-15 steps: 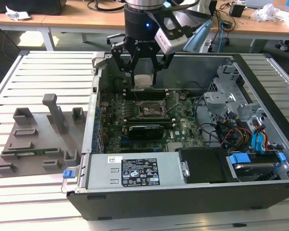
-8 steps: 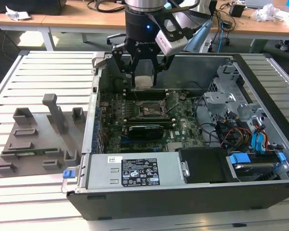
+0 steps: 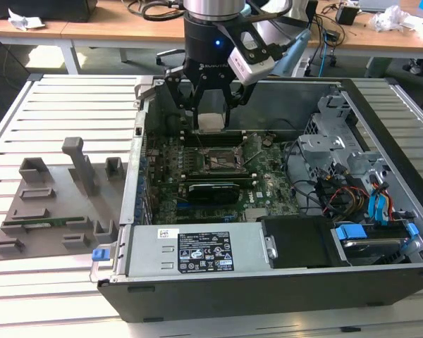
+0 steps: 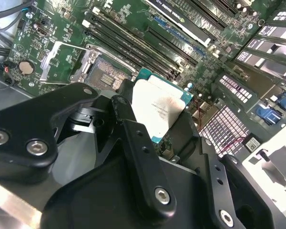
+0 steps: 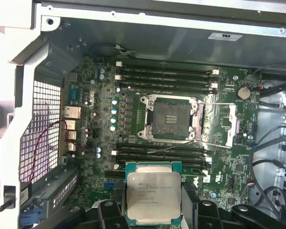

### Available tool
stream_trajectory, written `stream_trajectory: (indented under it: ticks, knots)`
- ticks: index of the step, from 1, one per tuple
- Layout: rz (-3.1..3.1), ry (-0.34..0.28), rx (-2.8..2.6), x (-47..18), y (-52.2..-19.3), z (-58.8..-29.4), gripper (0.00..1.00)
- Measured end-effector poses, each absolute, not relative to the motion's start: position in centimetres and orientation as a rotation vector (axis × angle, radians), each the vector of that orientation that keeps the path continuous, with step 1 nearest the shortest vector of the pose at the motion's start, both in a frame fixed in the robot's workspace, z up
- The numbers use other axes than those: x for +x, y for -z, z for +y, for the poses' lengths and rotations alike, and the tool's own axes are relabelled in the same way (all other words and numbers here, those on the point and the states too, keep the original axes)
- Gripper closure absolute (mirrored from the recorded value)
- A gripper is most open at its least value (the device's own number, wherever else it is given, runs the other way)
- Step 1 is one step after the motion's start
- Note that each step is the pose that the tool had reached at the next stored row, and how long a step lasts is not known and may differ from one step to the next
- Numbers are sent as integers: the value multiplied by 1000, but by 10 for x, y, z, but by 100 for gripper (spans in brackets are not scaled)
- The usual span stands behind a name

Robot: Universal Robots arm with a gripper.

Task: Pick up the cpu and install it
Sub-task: 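Pick up the cpu and move it towards the insertion slot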

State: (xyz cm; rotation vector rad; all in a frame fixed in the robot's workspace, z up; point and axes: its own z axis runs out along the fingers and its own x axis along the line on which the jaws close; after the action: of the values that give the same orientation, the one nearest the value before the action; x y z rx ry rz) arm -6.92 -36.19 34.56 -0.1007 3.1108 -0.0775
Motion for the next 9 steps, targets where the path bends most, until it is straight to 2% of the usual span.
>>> stream_trajectory:
  ticks: [9]
  knots:
    - [3111, 85, -101, -68, -342, -362, 45]
